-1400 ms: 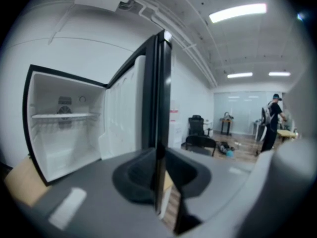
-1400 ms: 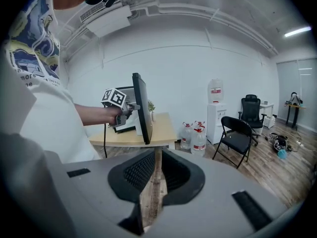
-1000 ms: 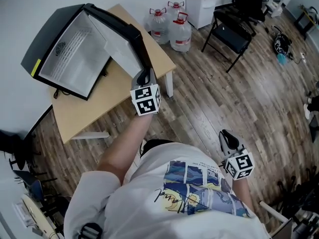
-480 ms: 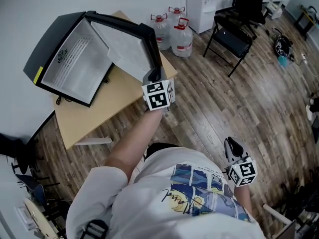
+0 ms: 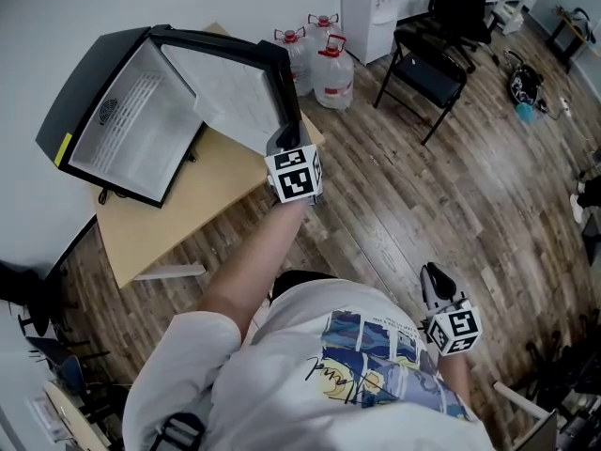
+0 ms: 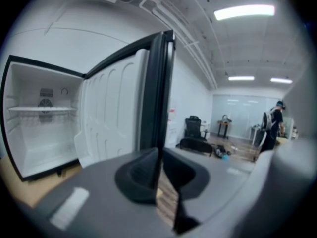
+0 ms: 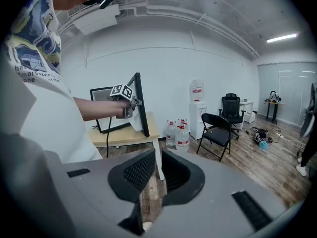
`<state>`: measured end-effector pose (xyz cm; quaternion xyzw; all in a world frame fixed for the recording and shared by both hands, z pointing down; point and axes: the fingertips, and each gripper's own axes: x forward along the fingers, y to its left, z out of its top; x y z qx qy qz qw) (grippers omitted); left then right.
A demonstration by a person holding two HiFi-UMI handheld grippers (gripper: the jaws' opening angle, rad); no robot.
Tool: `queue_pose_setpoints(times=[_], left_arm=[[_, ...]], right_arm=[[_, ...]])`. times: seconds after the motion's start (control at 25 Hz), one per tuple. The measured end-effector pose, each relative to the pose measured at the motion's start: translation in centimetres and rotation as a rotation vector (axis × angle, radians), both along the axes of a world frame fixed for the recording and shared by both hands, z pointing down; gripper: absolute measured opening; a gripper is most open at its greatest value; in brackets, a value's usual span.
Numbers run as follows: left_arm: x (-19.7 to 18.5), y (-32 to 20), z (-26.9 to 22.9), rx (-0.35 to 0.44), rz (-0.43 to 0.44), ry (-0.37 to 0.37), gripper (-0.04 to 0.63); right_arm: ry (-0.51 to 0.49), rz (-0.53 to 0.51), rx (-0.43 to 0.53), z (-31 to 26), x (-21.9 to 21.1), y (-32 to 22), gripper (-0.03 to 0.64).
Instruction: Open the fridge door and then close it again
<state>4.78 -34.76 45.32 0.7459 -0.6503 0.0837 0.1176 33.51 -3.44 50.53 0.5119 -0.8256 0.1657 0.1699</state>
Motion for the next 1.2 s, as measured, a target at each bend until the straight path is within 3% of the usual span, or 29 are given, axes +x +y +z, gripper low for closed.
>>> queue_pose_setpoints(times=[1.2], left_arm=[[0.39,-0.19,-0.11,-0.001,-0.002,-0.006,0.037]], right_arm=[[-0.014,-0.007,0.005,0.1,0.15,-0.62,0.041]])
